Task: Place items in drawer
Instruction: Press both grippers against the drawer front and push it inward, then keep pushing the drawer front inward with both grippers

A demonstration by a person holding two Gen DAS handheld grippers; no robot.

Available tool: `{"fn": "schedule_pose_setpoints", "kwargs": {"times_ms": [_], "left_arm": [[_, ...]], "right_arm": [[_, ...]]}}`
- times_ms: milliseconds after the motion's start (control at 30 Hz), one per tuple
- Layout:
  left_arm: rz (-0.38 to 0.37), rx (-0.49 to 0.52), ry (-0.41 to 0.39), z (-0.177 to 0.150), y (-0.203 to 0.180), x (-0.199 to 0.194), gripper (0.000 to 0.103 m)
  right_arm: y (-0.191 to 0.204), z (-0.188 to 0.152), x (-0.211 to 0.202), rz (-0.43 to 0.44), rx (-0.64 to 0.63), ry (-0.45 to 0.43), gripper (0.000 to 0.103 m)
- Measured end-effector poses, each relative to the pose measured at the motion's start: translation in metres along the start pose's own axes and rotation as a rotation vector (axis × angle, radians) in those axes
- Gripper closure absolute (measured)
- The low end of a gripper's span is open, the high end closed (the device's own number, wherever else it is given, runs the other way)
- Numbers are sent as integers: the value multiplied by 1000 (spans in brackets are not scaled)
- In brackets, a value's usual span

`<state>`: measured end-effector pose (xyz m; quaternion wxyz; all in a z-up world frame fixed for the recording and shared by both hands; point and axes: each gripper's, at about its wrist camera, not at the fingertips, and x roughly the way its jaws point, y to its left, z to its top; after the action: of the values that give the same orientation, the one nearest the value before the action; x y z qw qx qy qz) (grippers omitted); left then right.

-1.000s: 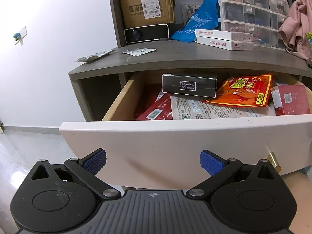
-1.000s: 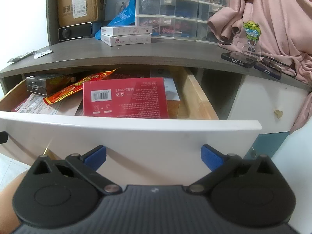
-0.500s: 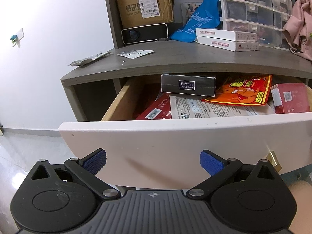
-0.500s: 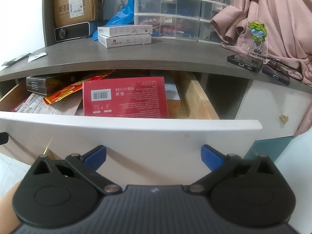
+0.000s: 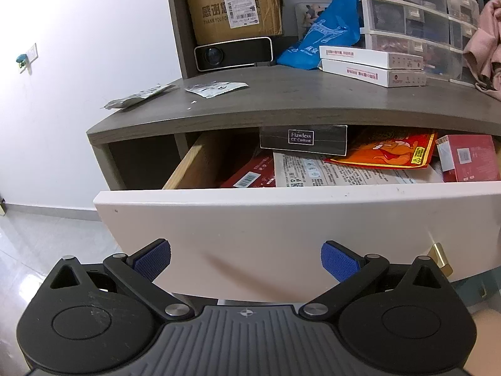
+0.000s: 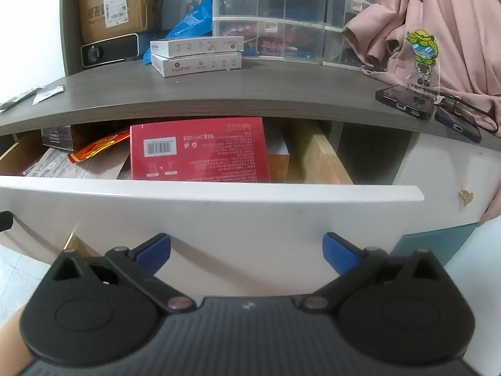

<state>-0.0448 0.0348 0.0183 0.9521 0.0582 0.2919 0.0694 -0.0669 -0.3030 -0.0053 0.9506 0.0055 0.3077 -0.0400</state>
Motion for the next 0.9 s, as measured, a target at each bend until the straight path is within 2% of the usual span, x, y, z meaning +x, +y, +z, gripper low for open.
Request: {"fn": "schedule_pose_setpoints", "kwargs": {"times_ms": [433,833,900], "left_arm": [[9,-13,-3,24,-6,32,0],[-8,-4,27,21,-9,41,0],[0,-6,15,20,-8,38,0]], "right_arm": [[-2,9,18,6,6,21,0],[-3,15,33,14,12,46,0],[-3,15,30,7,7,27,0]]}}
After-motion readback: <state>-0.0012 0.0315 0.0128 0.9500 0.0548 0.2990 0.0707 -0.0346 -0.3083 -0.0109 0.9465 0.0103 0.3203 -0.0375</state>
